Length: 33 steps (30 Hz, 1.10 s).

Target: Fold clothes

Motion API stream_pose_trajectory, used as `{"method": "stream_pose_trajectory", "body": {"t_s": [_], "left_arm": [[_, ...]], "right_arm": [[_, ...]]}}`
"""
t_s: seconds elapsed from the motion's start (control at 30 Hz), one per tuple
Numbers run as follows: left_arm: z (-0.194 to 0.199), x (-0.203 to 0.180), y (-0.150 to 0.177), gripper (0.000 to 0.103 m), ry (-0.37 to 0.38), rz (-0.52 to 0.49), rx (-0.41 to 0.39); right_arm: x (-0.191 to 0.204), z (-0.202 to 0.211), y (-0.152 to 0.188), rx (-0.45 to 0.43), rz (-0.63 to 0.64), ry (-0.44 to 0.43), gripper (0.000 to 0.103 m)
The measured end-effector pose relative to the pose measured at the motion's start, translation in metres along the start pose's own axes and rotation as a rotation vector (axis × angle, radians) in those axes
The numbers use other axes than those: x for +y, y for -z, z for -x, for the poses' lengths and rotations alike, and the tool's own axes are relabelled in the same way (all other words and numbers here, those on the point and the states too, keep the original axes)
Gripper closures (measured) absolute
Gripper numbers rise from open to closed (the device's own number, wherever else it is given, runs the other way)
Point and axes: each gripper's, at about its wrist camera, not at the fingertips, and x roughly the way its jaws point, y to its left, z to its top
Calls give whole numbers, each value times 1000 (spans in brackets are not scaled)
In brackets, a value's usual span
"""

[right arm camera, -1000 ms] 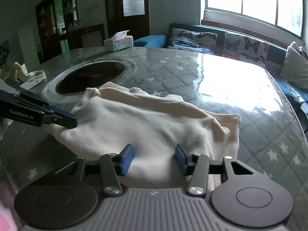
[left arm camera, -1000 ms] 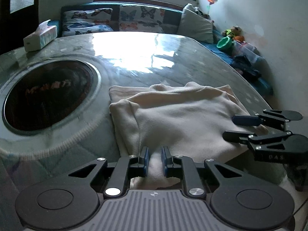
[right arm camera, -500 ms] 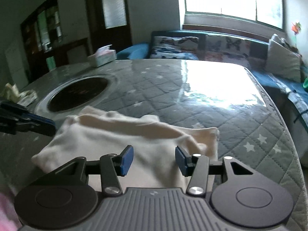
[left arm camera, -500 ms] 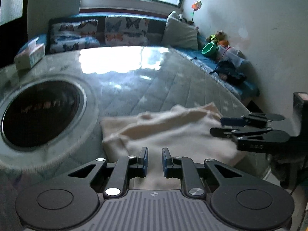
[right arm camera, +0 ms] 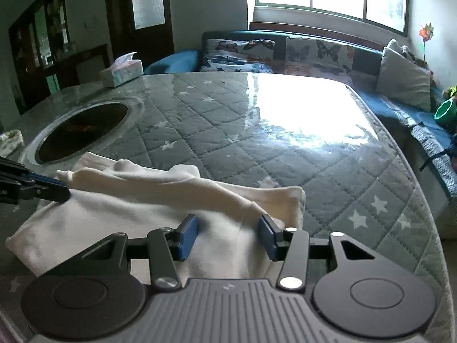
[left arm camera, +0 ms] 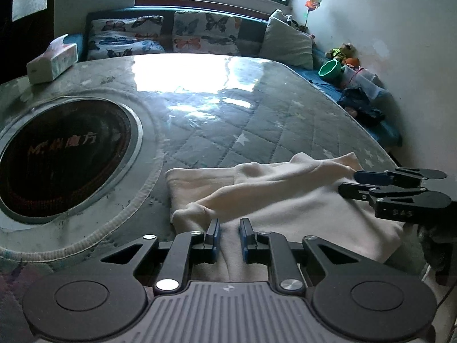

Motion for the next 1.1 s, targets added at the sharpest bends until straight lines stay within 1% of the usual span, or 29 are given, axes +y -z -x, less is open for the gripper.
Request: {"method": "stream_pose_trajectory", "body": {"t_s": [0.1, 0.17, 0.23, 0.33, 0.43, 0.53, 0.63, 0.7, 0.8, 0.83, 0.93, 1.03, 1.1], "left_arm": [[2, 0, -2, 85, -6, -19, -12], [-1, 3, -3, 85, -1, -9, -6], [-3, 5, -4, 84, 6, -7, -4], [-6, 8, -5, 84, 17, -1, -2], [-9, 12, -9, 84, 10, 0, -3], [-14, 16, -13, 85, 14, 15, 2], [-10, 12, -18, 85, 18, 8, -14], [-7, 7, -21, 85, 40, -2, -26], [-11, -1, -24, 85, 66, -37, -31], [-16, -4, -26, 85, 61, -47, -22], [-30, -6, -27, 85, 45, -49, -3], [-39, -6, -30, 85, 31, -52, 3], [-40, -6, -31, 85, 32, -55, 3]], "right_arm": [[2, -2, -7, 3, 10, 20, 56], [6, 1, -12, -18, 19, 31, 56], [10, 2, -16, -26, 29, 20, 55], [17, -7, -19, -4, 40, 1, 56], [19, -23, -22, 21, 32, 9, 56], [20, -33, -29, 22, 38, 29, 54], [19, -38, -35, 17, 32, 28, 54], [21, -33, -38, -3, 35, 27, 54], [28, -30, -40, -9, 62, -5, 54], [33, -32, -41, -2, 77, -12, 54], [39, -46, -43, 15, 93, 2, 54], [38, -51, -49, 12, 71, -3, 53], [39, -47, -51, 3, 80, -4, 54]]}}
